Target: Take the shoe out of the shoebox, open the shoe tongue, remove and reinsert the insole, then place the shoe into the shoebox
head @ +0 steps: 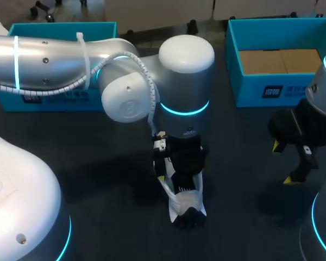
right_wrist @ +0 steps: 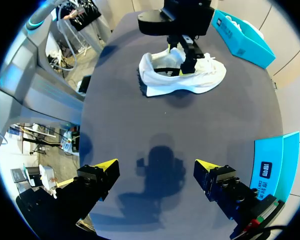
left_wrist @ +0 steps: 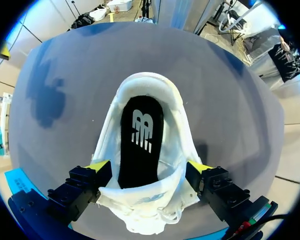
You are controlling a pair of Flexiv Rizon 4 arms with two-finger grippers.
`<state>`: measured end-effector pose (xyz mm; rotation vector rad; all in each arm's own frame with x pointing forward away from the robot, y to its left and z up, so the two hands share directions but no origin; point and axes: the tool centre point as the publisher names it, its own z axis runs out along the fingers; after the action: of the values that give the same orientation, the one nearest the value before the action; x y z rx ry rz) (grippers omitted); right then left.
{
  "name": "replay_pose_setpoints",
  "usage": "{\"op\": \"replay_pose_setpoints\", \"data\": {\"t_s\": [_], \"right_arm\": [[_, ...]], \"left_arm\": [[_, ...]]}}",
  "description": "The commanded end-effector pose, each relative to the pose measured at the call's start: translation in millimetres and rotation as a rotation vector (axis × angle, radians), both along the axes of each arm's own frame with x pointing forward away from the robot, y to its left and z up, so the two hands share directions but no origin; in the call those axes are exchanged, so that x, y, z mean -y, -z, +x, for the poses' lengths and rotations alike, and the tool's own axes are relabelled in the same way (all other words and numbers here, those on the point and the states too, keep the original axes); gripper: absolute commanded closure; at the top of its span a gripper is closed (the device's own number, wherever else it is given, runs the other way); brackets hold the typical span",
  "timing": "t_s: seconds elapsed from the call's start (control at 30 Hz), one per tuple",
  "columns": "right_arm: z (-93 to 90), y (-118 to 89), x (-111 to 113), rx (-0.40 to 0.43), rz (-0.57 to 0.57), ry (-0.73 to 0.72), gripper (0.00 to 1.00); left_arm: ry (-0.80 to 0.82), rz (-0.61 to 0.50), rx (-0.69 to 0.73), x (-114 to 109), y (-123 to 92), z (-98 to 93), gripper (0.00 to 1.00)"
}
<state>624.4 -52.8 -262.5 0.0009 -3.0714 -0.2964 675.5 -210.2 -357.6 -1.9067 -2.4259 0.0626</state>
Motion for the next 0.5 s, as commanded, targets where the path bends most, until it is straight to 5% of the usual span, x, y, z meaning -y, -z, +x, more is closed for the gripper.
{"op": "replay_pose_setpoints", "data": {"t_s": [0.03, 0.5], "right_arm": [[-0.8, 1.0, -0.1, 0.002, -0.001, 0.000, 0.00], [-0.8, 1.0, -0.1, 0.002, -0.001, 0.000, 0.00]], "left_arm": [[0.022, -0.015, -0.026, -3.7, -3.0, -0.9, 0.00], [0.078, -0.003, -0.012, 3.1, 2.0, -16.8, 0.00]]}}
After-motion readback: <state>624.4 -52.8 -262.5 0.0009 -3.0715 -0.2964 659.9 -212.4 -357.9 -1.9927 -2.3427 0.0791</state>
